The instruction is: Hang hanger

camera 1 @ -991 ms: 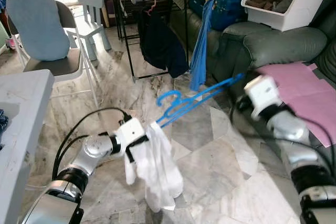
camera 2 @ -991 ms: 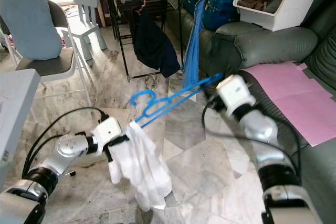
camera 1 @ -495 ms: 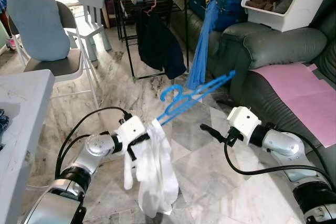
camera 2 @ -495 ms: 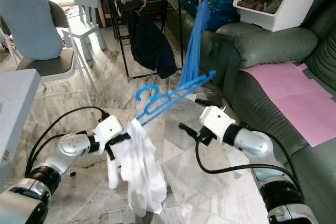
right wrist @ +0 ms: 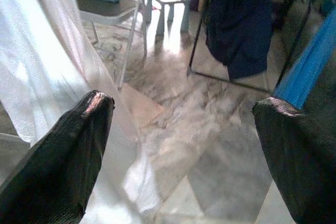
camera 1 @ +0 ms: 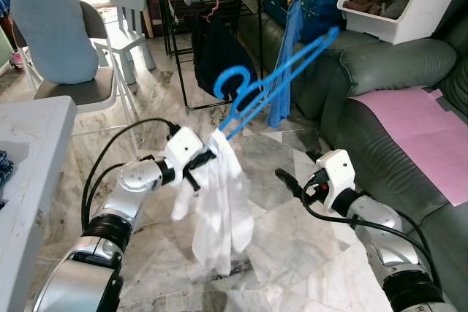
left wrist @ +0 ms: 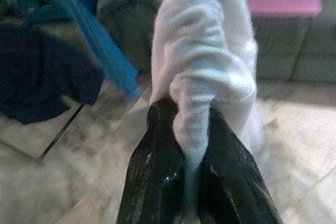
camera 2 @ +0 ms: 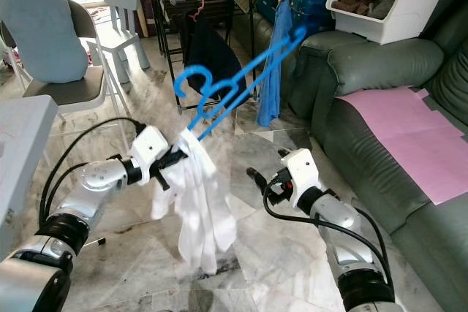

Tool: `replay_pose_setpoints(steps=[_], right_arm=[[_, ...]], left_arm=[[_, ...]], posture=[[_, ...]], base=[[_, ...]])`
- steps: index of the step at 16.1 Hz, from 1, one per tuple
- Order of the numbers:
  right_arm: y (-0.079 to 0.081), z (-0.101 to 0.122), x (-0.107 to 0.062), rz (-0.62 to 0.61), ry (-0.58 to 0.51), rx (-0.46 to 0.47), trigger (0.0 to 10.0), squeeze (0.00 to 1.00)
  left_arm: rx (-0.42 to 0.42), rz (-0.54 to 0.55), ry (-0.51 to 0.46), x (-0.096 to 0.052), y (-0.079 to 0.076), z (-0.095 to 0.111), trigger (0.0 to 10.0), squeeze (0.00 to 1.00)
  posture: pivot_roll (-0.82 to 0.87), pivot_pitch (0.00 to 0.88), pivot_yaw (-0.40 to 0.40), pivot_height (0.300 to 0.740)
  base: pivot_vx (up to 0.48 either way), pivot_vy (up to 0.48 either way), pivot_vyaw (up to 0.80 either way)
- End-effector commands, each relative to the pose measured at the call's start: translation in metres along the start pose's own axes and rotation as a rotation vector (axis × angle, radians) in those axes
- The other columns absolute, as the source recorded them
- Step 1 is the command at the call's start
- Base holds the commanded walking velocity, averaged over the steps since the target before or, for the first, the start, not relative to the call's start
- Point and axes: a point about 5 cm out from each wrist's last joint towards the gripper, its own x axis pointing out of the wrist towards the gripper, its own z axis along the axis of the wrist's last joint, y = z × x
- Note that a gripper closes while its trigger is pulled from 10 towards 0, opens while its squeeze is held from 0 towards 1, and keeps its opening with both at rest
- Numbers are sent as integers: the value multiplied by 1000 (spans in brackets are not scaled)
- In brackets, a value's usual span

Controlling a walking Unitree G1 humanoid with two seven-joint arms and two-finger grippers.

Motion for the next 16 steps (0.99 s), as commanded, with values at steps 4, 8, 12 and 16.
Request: replay_pose_setpoints(steps=[4, 8, 12, 16], right_arm=[[-3, 6, 10, -81, 10, 129, 10000, 0], [5, 17, 17, -5, -59, 242, 10000, 0], [18, 29, 6, 227, -74, 268, 10000, 0], [8, 34, -9, 311, -37, 230, 10000, 0]], left_arm=[[57, -188, -141, -1, -14, 34, 0, 0], [133, -273, -156, 3, -23, 48, 0, 0], [164, -287, -156, 10, -30, 53, 1176, 0], [190, -243, -111, 10, -24, 44, 2118, 0]], posture=[[-139, 0, 12, 740], [-131, 0, 17, 740], [-138, 0, 19, 740], [-146, 0, 23, 740]], base=[[0, 0, 0], [0, 0, 0], [0, 0, 0], [0, 0, 0]])
